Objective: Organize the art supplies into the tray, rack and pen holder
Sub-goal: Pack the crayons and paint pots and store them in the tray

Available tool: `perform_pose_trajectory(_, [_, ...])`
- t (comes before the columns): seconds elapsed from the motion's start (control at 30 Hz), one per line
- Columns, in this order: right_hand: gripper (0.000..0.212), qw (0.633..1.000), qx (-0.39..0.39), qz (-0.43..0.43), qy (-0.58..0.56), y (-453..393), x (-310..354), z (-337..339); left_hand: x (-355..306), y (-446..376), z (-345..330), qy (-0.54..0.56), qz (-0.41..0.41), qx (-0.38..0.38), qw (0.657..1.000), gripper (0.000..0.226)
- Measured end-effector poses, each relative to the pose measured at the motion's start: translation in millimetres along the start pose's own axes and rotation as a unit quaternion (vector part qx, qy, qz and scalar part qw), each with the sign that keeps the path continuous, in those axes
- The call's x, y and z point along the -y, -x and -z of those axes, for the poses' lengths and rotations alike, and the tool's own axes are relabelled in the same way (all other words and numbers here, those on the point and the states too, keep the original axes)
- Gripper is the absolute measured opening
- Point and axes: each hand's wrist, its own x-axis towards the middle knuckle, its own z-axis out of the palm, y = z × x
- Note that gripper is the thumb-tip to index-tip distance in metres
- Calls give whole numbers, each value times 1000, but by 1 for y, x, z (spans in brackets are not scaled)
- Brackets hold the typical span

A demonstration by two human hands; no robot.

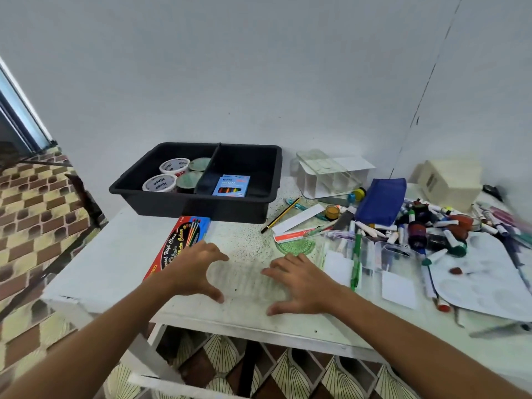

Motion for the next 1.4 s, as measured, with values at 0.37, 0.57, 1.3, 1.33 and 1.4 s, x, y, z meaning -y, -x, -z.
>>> perform_pose_trajectory(0.37, [72, 998, -58, -28, -17, 2, 2, 17, -12, -18, 13, 13, -37, -20, 999, 123])
perform_pose_trajectory(0.57, [52, 980, -153, -101, -79, 36, -44, 37, -77, -59, 21, 24, -120, -105, 987, 72])
perform_pose_trajectory(1.3, [34, 990, 12, -142, -3, 112, -212, 84, -259, -214, 12, 95, -141, -124, 978, 33])
perform_pose_trajectory(1.33, [32, 990, 13, -137, -1, 111, -214, 84, -259, -215, 11, 100, -132, -118, 979, 32])
perform_pose_trajectory(1.4, [30, 992, 8, -125, 2, 110, -217, 83, -260, -215, 11, 107, -118, -118, 980, 33])
